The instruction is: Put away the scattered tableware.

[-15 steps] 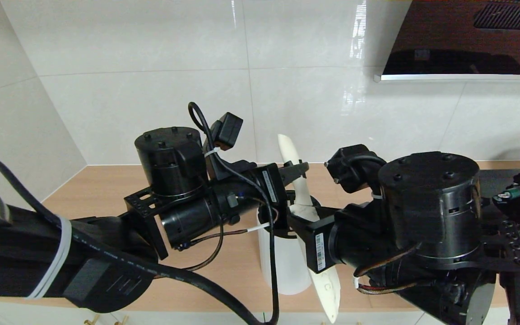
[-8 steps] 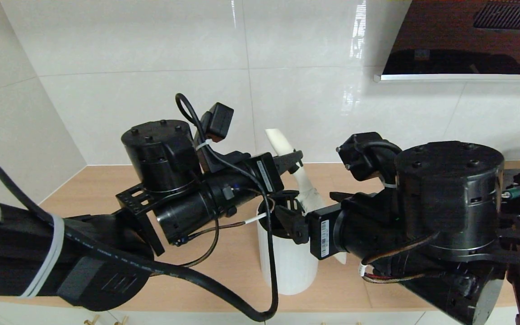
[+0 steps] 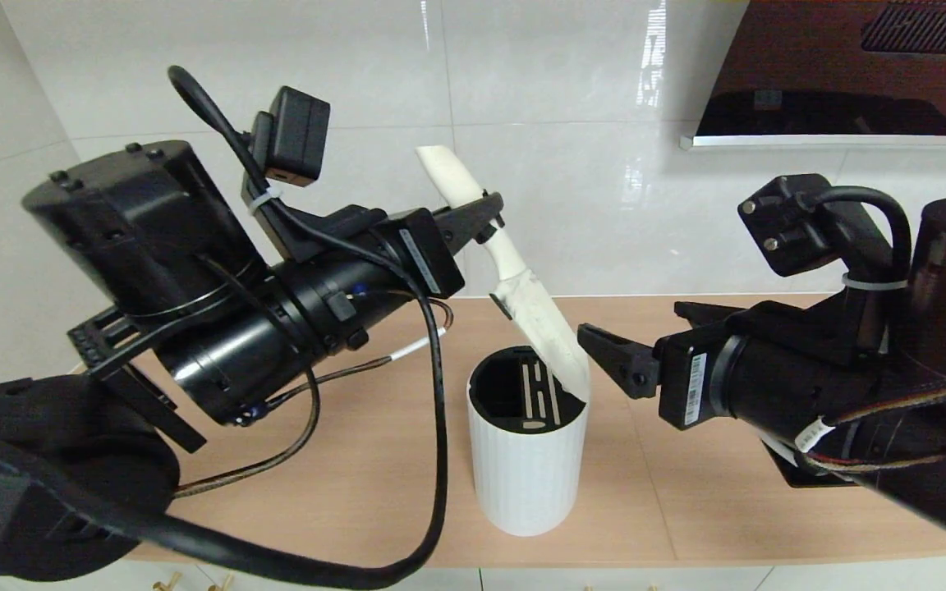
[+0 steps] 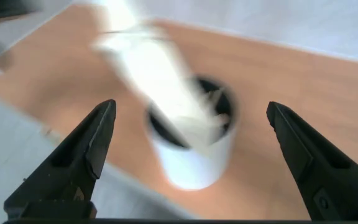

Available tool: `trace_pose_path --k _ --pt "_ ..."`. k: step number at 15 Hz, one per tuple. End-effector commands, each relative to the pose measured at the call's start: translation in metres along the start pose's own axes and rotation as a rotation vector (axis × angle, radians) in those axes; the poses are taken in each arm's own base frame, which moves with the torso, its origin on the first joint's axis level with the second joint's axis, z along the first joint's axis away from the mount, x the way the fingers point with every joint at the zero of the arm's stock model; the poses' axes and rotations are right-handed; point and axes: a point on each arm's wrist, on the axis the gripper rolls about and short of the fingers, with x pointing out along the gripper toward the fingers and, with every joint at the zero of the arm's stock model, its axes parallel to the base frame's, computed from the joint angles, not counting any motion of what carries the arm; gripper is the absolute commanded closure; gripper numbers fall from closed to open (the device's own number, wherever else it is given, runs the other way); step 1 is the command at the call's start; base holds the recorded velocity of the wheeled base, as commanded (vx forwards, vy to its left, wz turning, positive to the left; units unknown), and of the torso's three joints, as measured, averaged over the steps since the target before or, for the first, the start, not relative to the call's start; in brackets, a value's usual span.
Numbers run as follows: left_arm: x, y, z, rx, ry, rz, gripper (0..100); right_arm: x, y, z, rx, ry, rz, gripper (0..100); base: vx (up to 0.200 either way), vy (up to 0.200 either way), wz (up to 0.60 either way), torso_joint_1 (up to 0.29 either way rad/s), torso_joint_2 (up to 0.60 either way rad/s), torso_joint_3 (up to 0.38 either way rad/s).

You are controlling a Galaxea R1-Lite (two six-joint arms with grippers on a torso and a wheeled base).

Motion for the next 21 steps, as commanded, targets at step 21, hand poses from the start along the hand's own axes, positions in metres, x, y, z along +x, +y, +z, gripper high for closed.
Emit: trace_pose_path --k 21 --pt "-0.012 0.016 -0.044 0.363 0.146 0.047 100 0.004 -0.019 0.004 -0.015 -0.011 -0.077 0 0.000 0.000 0.00 0.000 0.00 0.000"
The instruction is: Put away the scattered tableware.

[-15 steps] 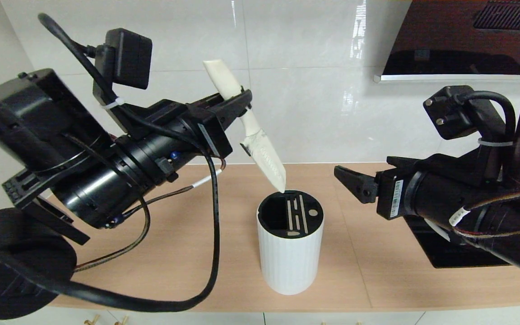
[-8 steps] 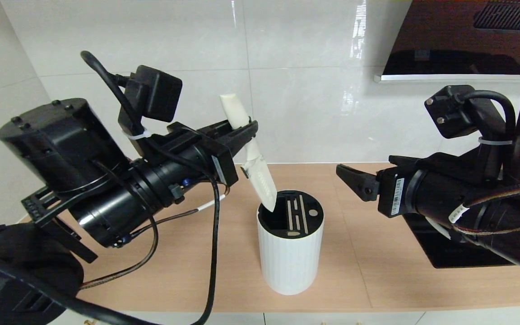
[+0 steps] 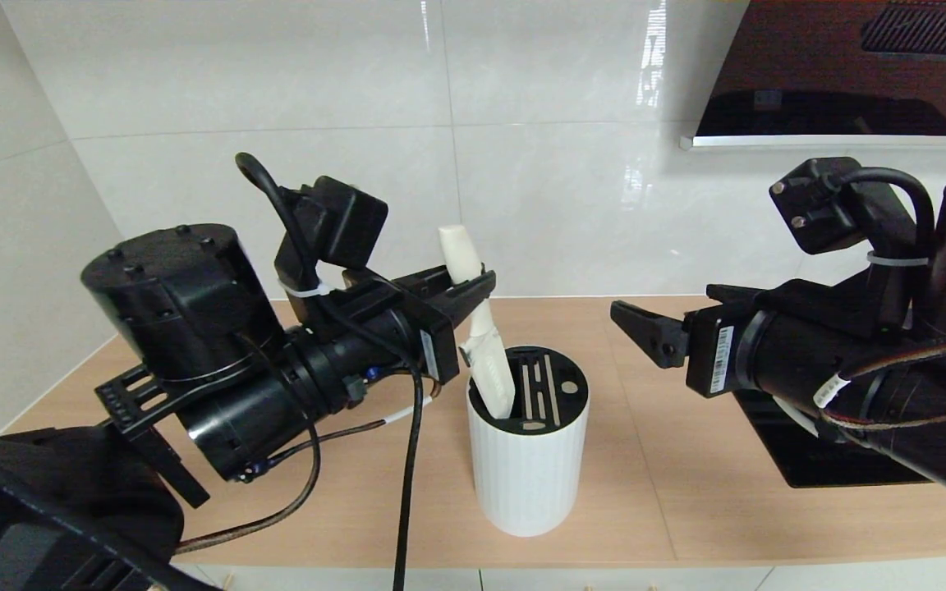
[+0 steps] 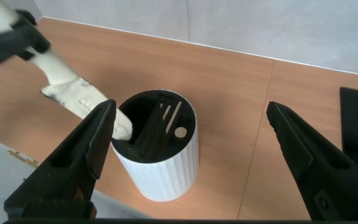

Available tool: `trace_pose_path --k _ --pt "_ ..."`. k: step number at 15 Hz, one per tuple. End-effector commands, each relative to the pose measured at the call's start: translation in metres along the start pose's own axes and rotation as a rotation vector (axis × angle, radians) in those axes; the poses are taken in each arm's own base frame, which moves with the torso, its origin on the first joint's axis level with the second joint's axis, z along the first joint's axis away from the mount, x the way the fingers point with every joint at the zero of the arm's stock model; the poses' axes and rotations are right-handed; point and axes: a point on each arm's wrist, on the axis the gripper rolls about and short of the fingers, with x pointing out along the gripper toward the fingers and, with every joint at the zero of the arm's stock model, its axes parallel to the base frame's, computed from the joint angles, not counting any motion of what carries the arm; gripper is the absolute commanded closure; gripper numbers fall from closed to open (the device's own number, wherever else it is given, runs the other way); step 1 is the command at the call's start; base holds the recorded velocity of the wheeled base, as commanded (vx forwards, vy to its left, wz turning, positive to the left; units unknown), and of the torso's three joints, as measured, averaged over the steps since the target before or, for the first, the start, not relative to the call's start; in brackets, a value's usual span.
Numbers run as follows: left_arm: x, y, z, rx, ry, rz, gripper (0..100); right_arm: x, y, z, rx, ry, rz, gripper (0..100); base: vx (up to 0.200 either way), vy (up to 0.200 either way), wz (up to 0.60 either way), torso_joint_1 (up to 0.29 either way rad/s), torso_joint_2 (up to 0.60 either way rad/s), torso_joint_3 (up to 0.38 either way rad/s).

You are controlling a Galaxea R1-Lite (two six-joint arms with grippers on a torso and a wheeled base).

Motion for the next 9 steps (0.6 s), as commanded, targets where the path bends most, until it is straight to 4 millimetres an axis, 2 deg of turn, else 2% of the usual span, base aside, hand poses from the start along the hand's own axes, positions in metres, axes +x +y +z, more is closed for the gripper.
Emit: trace_pose_path --k 1,9 --pt "0.005 0.000 -0.009 -0.003 0.026 -0.002 100 0.001 0.000 -0.001 -0.002 0.004 0.000 0 0.000 0.000 0.00 0.000 0.00 0.000" --pt "0.021 0.000 -0.041 -0.025 0.122 -0.011 100 0.001 0.001 -0.002 -0.004 0.008 0.000 0 0.000 0.000 0.00 0.000 0.00 0.000"
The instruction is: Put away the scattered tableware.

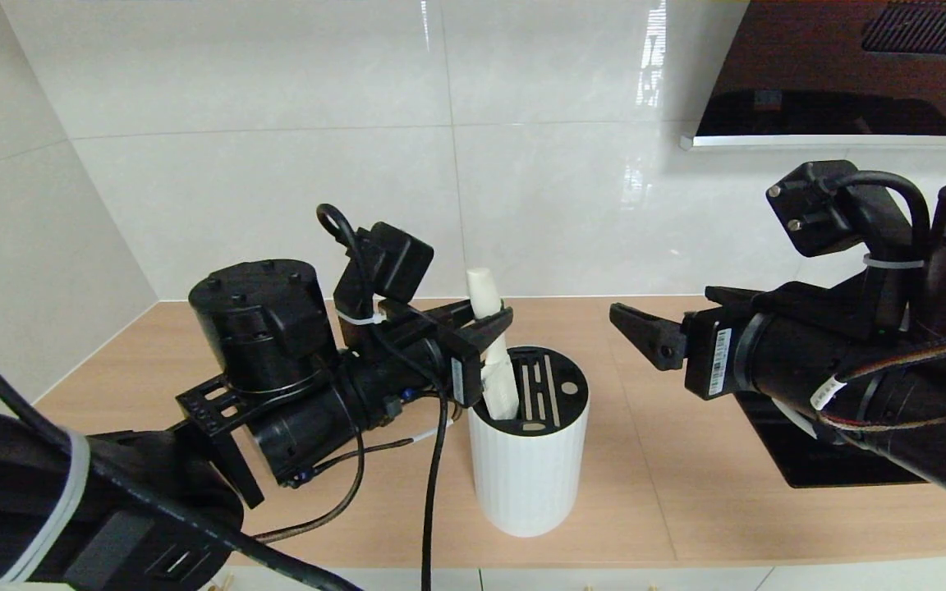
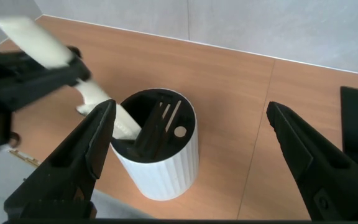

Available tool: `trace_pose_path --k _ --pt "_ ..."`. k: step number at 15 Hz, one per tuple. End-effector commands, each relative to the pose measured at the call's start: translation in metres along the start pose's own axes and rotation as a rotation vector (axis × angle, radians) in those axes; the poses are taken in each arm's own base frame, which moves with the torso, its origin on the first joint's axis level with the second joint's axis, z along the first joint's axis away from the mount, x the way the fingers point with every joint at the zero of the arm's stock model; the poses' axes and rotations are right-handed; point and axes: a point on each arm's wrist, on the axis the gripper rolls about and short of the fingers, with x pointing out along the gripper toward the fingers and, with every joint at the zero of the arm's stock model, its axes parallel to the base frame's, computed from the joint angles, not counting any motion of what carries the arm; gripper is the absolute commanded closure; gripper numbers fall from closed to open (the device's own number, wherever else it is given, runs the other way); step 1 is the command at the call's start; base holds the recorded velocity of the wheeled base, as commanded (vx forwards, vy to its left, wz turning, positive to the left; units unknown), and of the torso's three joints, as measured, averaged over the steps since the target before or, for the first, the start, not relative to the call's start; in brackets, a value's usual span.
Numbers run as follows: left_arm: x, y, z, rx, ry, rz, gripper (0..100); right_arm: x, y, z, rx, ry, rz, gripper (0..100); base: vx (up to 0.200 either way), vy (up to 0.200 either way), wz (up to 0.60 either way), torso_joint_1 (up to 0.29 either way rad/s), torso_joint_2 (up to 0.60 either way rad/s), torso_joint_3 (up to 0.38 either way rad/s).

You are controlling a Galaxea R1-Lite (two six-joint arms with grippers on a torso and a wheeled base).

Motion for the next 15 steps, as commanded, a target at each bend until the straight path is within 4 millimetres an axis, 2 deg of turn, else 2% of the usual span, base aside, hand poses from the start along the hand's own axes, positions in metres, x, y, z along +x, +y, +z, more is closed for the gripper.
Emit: trace_pose_path --k 1,6,15 --pt "0.008 0.001 -0.013 -0.004 0.031 -0.002 100 0.001 0.000 -0.001 -0.002 0.003 0.000 0 0.000 0.000 0.00 0.000 0.00 0.000" --pt "0.024 0.001 -0.037 -0.004 0.033 0.014 100 0.002 0.001 -0.002 -0.004 0.009 -0.001 0 0.000 0.000 0.00 0.000 0.00 0.000" --pt "0.030 0.000 -0.057 -0.010 0.097 0.016 100 0.004 0.001 -0.004 -0.008 0.017 -0.002 0 0.000 0.000 0.00 0.000 0.00 0.000"
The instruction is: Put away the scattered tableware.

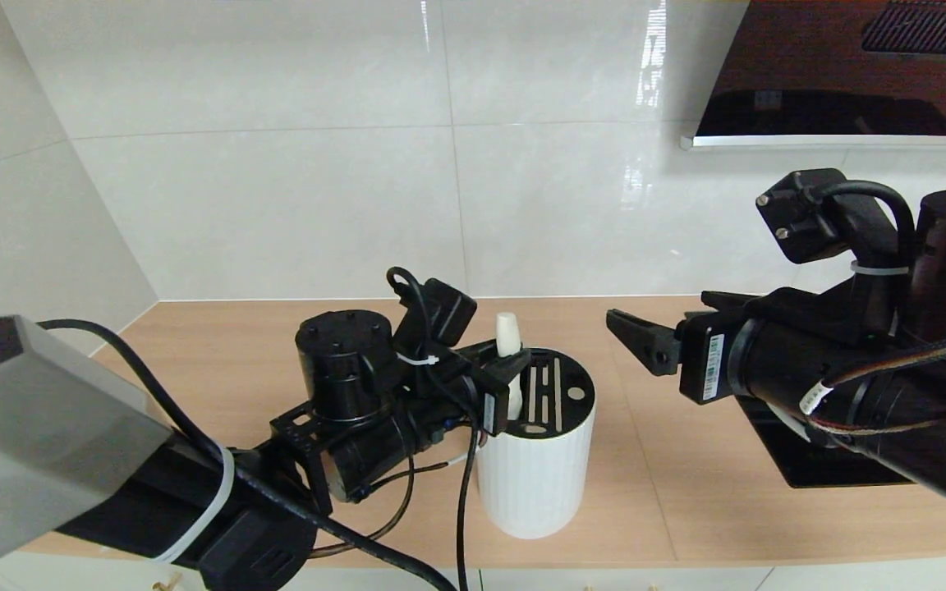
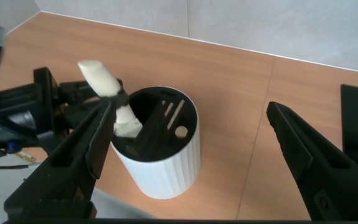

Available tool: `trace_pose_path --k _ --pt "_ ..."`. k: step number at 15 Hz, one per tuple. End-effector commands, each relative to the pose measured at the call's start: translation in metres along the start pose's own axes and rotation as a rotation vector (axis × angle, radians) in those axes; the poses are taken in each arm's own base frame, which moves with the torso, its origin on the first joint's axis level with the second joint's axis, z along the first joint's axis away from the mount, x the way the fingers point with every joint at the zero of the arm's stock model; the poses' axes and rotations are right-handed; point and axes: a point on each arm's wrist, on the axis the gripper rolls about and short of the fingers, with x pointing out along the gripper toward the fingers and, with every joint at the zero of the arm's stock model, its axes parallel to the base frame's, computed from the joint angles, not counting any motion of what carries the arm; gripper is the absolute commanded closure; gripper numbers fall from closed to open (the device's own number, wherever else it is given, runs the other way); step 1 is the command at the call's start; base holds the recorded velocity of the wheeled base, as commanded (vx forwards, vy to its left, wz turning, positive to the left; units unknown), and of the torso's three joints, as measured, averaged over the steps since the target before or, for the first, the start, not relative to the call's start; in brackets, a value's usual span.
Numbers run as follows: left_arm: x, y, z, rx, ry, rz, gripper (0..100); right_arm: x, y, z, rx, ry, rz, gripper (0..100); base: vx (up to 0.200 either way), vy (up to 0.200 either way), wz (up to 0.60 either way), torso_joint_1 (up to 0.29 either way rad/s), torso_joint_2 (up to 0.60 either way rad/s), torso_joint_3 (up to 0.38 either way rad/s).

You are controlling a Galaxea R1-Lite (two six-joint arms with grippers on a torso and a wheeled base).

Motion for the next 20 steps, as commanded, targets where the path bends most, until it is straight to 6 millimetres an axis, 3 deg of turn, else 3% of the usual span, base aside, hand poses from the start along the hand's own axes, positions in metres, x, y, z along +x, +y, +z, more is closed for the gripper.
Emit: trace_pose_path --k 1,8,9,14,16,18,20 --pt "0.004 0.000 -0.009 -0.002 0.026 0.000 100 0.001 0.001 -0.001 -0.002 0.005 -0.001 0 0.000 0.000 0.00 0.000 0.00 0.000" --pt "0.007 0.001 -0.013 -0.002 0.035 0.029 100 0.001 0.001 -0.002 -0.002 0.005 -0.001 0 0.000 0.000 0.00 0.000 0.00 0.000" --pt "0.007 0.001 -0.012 -0.002 0.029 0.035 0 0.001 0.001 -0.002 -0.002 0.005 -0.001 0 0.000 0.000 0.00 0.000 0.00 0.000" --pt "0.006 0.001 -0.005 -0.018 0.006 0.036 0 0.001 0.000 -0.001 -0.002 0.004 0.000 0 0.000 0.000 0.00 0.000 0.00 0.000" --pt "0.002 0.001 0.006 -0.051 -0.030 0.033 0 0.001 0.000 -0.001 -0.002 0.004 0.000 0 0.000 0.000 0.00 0.000 0.00 0.000" --pt "0.000 0.003 0.026 -0.045 -0.142 0.040 0 0.001 0.000 -0.001 -0.002 0.004 0.000 0 0.000 0.000 0.00 0.000 0.00 0.000" --pt "-0.018 0.003 0.060 -0.034 -0.355 0.042 0 0.000 0.000 0.000 0.002 -0.003 -0.001 0 0.000 0.000 0.00 0.000 0.00 0.000"
